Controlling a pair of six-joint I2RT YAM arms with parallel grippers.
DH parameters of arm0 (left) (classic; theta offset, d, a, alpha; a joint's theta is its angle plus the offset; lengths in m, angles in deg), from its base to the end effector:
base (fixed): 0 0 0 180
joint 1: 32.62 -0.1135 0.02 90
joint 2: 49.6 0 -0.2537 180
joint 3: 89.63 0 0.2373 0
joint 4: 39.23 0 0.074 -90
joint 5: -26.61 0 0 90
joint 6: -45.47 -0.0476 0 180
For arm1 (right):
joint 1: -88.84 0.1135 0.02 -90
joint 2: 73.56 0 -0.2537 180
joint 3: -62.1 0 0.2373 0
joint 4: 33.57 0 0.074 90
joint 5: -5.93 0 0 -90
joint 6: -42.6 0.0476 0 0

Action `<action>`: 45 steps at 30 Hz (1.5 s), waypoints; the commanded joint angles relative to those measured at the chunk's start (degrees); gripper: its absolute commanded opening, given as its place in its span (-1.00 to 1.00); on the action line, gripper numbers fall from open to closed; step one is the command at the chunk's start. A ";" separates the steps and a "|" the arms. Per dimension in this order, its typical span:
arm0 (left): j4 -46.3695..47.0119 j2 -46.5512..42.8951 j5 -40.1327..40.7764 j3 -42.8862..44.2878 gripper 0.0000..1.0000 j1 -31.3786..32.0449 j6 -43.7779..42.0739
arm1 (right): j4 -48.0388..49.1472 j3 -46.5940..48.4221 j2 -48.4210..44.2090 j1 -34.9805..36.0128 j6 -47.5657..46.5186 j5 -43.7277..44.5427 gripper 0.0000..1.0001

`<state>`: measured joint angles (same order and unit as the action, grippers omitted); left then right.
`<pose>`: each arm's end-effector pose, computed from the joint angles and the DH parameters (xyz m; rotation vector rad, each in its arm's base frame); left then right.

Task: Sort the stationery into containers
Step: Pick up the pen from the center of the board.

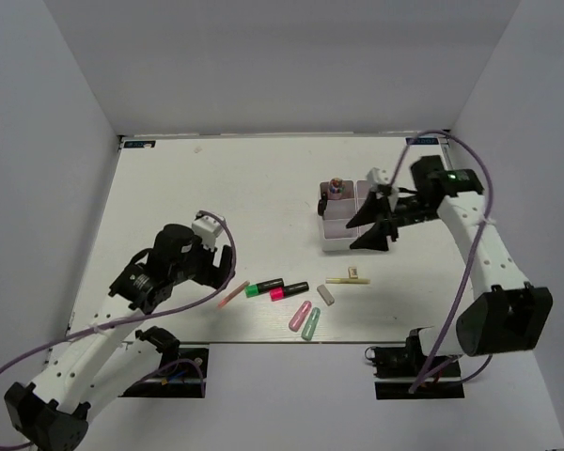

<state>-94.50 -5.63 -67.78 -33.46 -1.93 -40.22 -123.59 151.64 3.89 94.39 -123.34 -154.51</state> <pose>0.1341 -0.0838 0.2568 0.5750 2.2820 -0.3932 0.2104 0.0655 0.3229 -1.4571 1.4565 1.0600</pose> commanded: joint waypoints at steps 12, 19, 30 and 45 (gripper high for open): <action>8.63 -5.21 -4.23 -5.92 0.83 -17.77 8.69 | 13.91 -5.01 9.82 28.99 15.29 37.01 0.35; 7.31 -5.20 -0.81 -5.83 0.83 -18.66 8.69 | 32.83 -10.82 10.87 34.44 23.55 47.22 -0.34; 6.61 -6.79 1.39 -5.75 0.83 -18.66 8.34 | 37.84 -8.01 21.86 42.71 26.46 52.68 -0.06; 6.34 -8.11 2.18 -5.83 0.83 -18.74 8.16 | 45.31 -11.87 24.77 47.98 29.10 57.51 0.02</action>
<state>-88.14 -12.73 -66.38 -39.02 -20.31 -32.02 -80.93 141.06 28.35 141.36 -95.32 -98.38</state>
